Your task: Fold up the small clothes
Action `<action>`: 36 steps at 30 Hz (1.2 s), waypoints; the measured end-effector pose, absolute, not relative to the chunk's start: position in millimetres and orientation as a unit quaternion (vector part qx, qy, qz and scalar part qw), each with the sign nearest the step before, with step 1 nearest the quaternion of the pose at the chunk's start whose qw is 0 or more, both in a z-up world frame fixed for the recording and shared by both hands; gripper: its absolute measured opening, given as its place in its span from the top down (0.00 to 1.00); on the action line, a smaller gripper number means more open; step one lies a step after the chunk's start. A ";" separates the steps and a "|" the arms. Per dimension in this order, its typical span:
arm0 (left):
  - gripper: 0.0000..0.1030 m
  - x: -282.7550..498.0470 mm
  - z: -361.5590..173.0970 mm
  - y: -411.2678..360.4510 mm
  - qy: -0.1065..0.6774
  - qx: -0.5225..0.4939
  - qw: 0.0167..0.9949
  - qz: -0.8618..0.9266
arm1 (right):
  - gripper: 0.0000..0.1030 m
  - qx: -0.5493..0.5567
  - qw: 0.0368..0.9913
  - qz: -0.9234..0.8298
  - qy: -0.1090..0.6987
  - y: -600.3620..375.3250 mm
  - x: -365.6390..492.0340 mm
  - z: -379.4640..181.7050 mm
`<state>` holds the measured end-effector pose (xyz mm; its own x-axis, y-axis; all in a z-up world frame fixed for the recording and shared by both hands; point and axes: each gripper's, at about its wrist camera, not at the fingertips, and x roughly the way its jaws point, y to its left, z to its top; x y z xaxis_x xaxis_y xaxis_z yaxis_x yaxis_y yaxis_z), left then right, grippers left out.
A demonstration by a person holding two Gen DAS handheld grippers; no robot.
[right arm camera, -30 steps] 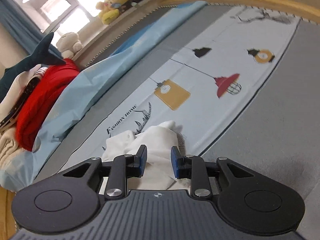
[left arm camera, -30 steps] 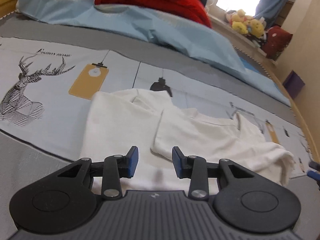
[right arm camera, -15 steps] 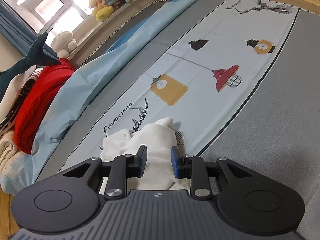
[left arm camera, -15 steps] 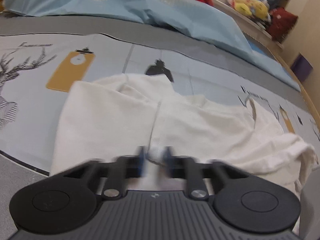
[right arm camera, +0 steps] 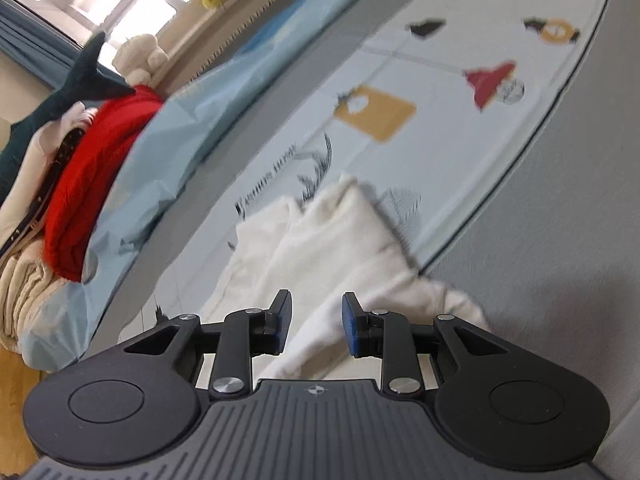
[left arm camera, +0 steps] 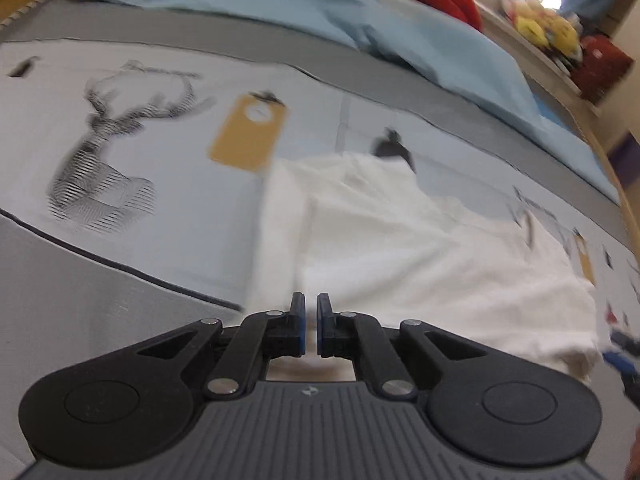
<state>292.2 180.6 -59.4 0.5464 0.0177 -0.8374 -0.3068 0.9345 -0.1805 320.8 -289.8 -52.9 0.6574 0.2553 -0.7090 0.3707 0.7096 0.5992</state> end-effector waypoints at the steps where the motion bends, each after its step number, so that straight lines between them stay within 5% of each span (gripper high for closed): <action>1: 0.90 292.8 -56.4 182.6 0.458 -0.147 0.871 0.099 | 0.69 0.384 0.822 -0.038 0.419 -287.8 320.9 -56.6; 4: 0.76 296.7 -54.7 190.1 0.444 -0.163 0.875 0.100 | 0.64 0.397 0.810 -0.047 0.429 -287.2 321.2 -66.1; 12: 0.73 311.8 -72.4 188.3 0.449 -0.163 0.875 0.085 | 0.61 0.450 0.770 -0.082 0.444 -300.1 328.4 -96.8; 14: 0.73 315.9 -79.7 185.1 0.456 -0.161 0.872 0.078 | 0.74 0.447 0.776 -0.088 0.436 -301.6 330.2 -94.6; 15: 0.73 317.3 -83.8 182.8 0.463 -0.158 0.869 0.075 | 0.96 0.426 0.789 -0.095 0.432 -300.5 330.5 -89.8; 20: 0.97 319.8 -95.9 162.7 0.504 -0.082 0.857 0.068 | 0.96 0.356 0.821 -0.114 0.431 -299.0 324.2 -71.1; 25: 0.98 316.5 -90.4 168.6 0.506 -0.080 0.855 0.076 | 0.93 0.365 0.769 -0.130 0.509 -309.8 326.9 -95.3; 36: 0.95 318.4 -82.0 179.0 0.485 -0.117 0.863 0.075 | 0.89 0.295 0.867 -0.100 0.389 -316.1 348.4 -46.6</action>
<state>318.4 179.0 -82.0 0.5177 0.0161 -0.8554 -0.2440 0.9611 -0.1296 348.4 -316.1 -46.6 0.6771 0.0559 -0.7338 0.4039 0.8053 0.4341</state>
